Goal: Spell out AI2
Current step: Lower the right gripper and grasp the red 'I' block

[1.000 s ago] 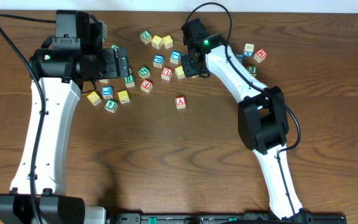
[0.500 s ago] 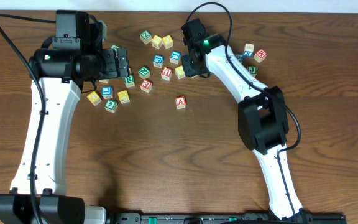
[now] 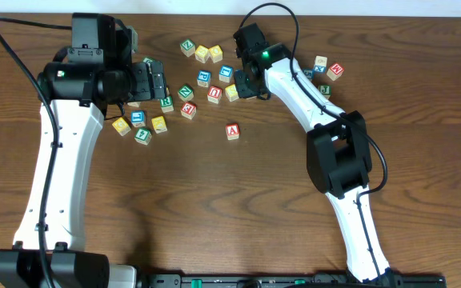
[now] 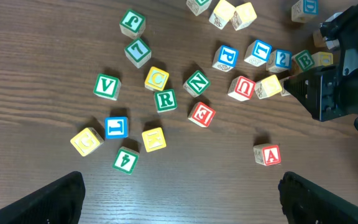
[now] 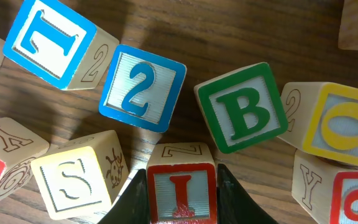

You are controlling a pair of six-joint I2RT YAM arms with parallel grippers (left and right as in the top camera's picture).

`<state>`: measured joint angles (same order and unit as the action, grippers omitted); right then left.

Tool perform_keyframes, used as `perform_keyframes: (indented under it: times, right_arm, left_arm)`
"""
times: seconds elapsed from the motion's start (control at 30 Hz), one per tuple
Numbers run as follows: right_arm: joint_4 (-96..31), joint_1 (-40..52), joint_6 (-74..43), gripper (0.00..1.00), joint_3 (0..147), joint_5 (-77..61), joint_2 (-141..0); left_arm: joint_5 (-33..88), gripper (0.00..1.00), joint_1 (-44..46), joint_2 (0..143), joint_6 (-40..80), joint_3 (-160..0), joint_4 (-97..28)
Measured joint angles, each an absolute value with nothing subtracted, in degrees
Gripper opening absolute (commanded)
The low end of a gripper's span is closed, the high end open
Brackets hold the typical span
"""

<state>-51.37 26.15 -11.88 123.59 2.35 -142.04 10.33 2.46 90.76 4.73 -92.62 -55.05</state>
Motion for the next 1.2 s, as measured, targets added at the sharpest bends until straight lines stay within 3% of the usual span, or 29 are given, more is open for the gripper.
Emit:
perform_keyframes:
  times: [0.33, 0.87, 1.2]
  right_arm:
    - [-54.00, 26.15, -11.90, 0.17, 123.57, 0.95, -140.70]
    - [-73.58, 26.24, -12.99, 0.15, 123.35, -2.70, -131.41]
    - [-77.76, 28.38, -13.02, 0.20, 123.35, -3.05, -131.41]
  left_arm:
    - [10.33, 0.98, 2.46, 90.76, 4.73, -92.62, -55.05]
    - [10.31, 0.98, 2.46, 90.76, 4.73, -92.62, -55.07]
    - [10.33, 0.98, 2.46, 90.76, 4.73, -92.62, -55.05]
